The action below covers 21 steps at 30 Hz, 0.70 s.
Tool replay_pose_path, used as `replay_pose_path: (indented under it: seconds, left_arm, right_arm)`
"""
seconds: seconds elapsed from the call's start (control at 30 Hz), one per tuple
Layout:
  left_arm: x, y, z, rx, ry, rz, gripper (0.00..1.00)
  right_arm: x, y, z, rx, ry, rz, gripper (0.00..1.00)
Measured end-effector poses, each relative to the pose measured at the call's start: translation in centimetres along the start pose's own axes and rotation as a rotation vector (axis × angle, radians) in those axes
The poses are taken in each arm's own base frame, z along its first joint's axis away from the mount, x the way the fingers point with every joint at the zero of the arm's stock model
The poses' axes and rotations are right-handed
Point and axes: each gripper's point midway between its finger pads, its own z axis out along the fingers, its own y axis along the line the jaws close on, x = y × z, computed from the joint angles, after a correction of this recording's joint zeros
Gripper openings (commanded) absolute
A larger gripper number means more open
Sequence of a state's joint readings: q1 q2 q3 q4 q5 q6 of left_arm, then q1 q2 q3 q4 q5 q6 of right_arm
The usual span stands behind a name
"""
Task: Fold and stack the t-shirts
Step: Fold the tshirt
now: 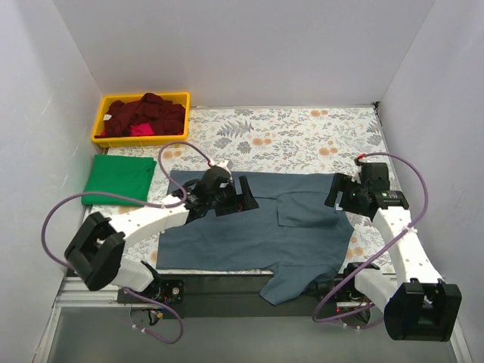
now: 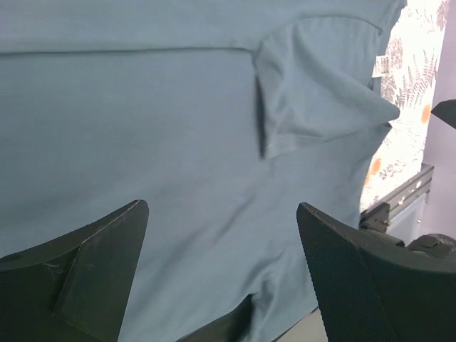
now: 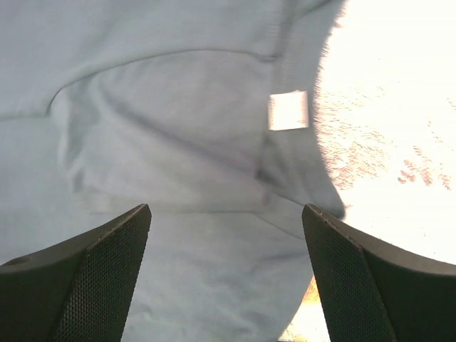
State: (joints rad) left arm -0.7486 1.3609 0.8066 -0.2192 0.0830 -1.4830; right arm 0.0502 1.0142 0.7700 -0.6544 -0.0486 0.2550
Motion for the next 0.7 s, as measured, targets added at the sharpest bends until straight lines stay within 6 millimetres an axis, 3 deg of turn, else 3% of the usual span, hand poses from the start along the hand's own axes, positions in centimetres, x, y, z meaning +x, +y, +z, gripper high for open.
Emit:
replay_pose_path:
  seconds: [0.17,0.3,0.43,0.7]
  left_arm:
    - [2.1,-2.5,4.0,0.011,0.082,-0.018,0.84]
    - [3.4,-4.6,7.0,0.017,0.128,-0.001,0.8]
    - [4.6,-6.3,8.7,0.032,0.154,0.019,0.76]
    - [6.3,-7.2,11.1,0.024,0.19,0.043,0.7]
  right_arm:
    - [1.1,-2.4,0.9,0.002,-0.039,0.174,0.95]
    - [2.8,-2.7,2.7,-0.054,-0.03,0.274,0.95]
    - [3.9,-2.3,3.7,-0.11,-0.027,0.319,0.94]
    - [2.5,-1.1,4.1,-0.205,-0.093,0.294,0.92]
